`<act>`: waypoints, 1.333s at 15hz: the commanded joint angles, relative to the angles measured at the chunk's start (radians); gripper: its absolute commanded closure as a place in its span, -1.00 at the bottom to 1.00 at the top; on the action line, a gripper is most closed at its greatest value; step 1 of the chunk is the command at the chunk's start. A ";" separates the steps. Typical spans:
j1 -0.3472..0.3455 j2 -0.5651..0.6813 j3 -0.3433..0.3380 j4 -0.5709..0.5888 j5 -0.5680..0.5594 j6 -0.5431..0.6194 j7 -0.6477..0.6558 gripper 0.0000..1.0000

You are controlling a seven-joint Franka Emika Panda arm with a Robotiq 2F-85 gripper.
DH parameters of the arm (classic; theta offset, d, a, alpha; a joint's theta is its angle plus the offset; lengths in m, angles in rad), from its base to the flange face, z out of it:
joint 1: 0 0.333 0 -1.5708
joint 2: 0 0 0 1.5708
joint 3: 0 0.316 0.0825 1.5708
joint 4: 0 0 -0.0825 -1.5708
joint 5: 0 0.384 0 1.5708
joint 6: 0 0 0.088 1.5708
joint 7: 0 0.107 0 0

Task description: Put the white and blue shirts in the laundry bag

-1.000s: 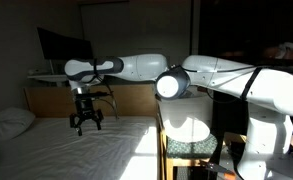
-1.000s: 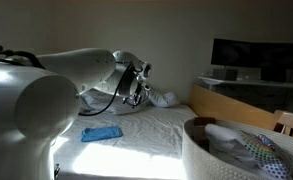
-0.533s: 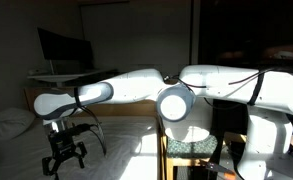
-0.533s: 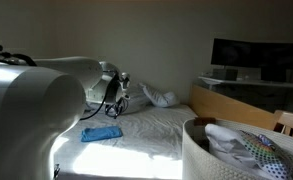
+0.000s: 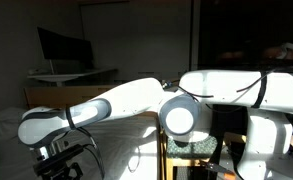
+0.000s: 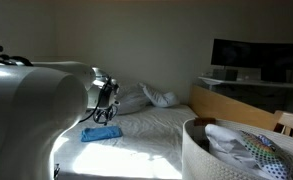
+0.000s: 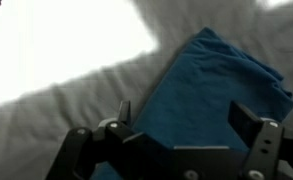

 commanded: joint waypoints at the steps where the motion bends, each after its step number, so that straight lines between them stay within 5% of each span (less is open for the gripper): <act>1: -0.005 0.000 0.009 0.003 -0.009 -0.003 0.002 -1.00; 13: -0.015 0.006 -0.012 -0.080 -0.007 0.015 0.064 -1.00; 20: 0.042 0.007 -0.084 -0.135 -0.099 0.176 0.088 -1.00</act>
